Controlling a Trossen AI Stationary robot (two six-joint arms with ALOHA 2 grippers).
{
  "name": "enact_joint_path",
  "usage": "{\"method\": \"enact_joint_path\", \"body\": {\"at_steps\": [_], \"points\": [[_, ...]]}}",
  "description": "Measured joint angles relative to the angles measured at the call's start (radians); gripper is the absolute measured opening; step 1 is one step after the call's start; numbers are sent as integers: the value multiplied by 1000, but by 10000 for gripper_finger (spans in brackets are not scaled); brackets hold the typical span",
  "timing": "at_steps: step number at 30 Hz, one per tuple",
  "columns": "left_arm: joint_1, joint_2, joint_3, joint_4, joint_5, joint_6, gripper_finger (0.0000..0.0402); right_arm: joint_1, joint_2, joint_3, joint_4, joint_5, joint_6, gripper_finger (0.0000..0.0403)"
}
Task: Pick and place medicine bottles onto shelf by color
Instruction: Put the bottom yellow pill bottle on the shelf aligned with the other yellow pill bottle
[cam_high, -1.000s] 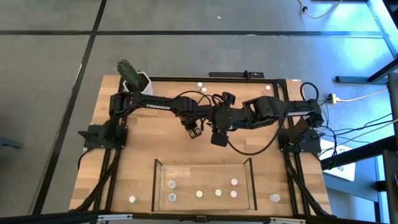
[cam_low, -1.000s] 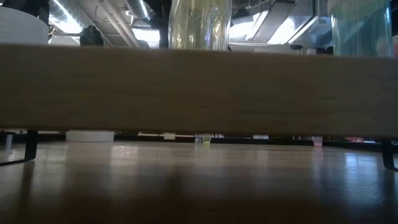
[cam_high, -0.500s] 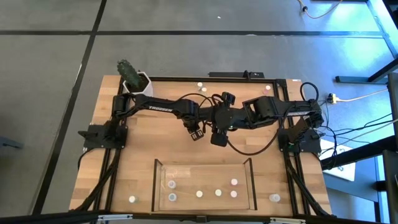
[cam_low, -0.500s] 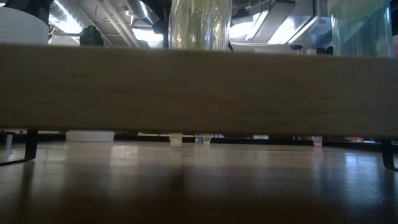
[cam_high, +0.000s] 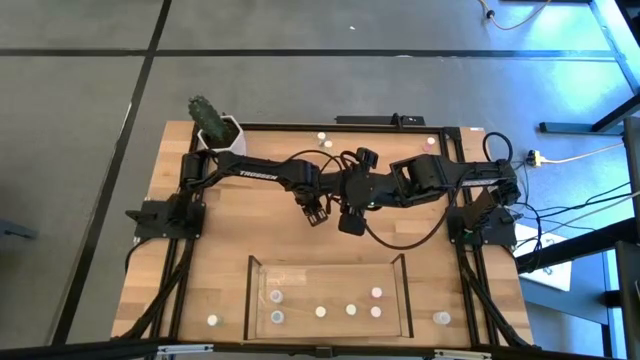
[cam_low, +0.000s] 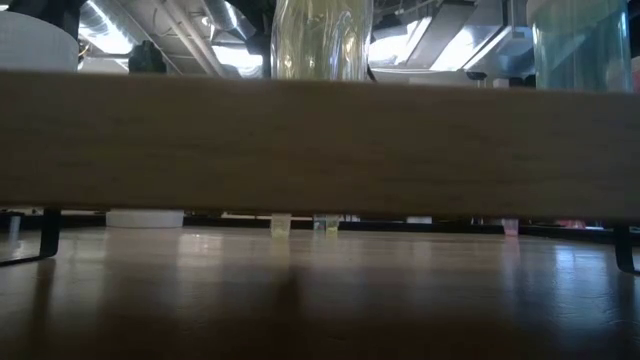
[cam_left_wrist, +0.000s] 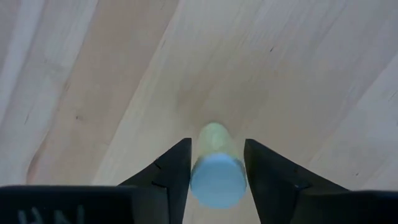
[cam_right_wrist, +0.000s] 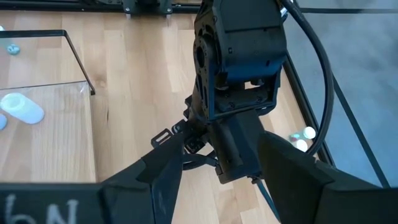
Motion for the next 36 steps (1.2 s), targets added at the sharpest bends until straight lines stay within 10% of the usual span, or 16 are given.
{"method": "enact_joint_path", "body": {"at_steps": [20, 36], "points": [[10, -12, 26, -16, -24, -1, 201, 0, 0, 0, 0, 0, 0, 207], [16, -17, 231, -329, -78, 59, 201, 0, 0, 0, 2, 0, 0, 207]]}}
